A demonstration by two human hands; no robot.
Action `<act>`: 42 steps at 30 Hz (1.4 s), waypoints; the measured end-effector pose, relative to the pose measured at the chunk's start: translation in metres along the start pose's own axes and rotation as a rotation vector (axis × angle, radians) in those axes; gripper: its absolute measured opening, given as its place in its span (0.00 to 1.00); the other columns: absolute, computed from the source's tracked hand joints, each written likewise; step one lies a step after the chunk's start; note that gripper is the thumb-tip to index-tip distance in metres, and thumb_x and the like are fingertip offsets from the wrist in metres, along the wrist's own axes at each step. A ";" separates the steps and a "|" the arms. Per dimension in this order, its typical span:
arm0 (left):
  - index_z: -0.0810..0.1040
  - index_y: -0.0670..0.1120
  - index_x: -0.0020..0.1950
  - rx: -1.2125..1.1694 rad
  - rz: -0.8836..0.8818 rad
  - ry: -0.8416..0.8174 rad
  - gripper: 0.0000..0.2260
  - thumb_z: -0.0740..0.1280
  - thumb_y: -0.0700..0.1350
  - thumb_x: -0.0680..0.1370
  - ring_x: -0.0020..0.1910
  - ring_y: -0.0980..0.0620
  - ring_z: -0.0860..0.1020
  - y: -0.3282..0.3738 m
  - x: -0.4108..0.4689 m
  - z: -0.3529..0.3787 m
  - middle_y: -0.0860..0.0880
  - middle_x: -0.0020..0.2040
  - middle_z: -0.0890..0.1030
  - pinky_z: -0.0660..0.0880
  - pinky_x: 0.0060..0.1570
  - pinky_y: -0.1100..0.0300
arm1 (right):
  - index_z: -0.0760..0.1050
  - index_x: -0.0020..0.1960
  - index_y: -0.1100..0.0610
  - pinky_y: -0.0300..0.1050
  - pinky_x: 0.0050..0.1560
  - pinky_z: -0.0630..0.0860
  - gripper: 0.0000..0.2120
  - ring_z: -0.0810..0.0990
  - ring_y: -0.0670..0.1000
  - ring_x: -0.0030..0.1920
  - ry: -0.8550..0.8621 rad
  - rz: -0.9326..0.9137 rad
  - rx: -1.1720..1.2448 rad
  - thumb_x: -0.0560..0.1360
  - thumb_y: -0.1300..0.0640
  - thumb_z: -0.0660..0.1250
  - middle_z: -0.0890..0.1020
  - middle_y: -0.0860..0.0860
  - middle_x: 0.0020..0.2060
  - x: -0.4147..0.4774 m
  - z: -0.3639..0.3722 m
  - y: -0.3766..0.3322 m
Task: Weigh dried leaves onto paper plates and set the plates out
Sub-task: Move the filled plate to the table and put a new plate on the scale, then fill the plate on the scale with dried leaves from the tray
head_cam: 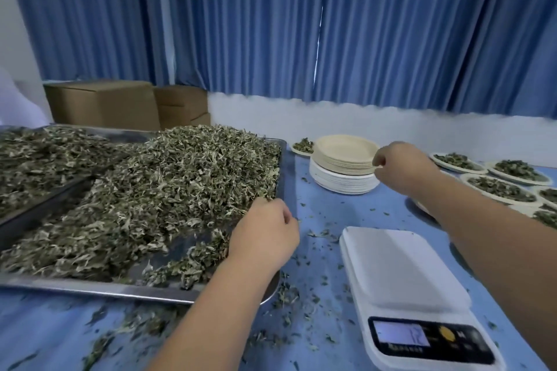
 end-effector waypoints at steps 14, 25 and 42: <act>0.76 0.48 0.53 -0.016 -0.029 -0.063 0.10 0.59 0.50 0.80 0.48 0.43 0.77 -0.008 0.001 0.006 0.49 0.56 0.68 0.76 0.53 0.47 | 0.74 0.64 0.63 0.43 0.34 0.77 0.17 0.78 0.56 0.39 -0.274 0.034 0.009 0.79 0.65 0.54 0.76 0.58 0.56 0.065 0.060 -0.044; 0.76 0.47 0.53 -0.019 -0.022 -0.057 0.10 0.59 0.50 0.80 0.47 0.43 0.77 -0.012 0.005 0.009 0.48 0.55 0.68 0.76 0.49 0.49 | 0.80 0.41 0.66 0.46 0.44 0.78 0.15 0.77 0.56 0.34 -0.208 0.066 0.046 0.78 0.62 0.58 0.83 0.58 0.36 0.071 0.053 -0.043; 0.76 0.47 0.53 -0.004 -0.023 -0.066 0.10 0.58 0.51 0.80 0.45 0.43 0.77 -0.015 0.007 0.009 0.49 0.54 0.68 0.76 0.46 0.50 | 0.78 0.41 0.68 0.50 0.41 0.67 0.15 0.74 0.60 0.41 0.167 -0.146 0.176 0.80 0.60 0.61 0.76 0.58 0.41 0.035 0.003 -0.050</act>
Point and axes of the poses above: each hand's wrist, its own x-axis towards the middle knuckle, its own z-axis out of the palm, y = z × x, the point moved 10 cm from there along x, towards the middle knuckle
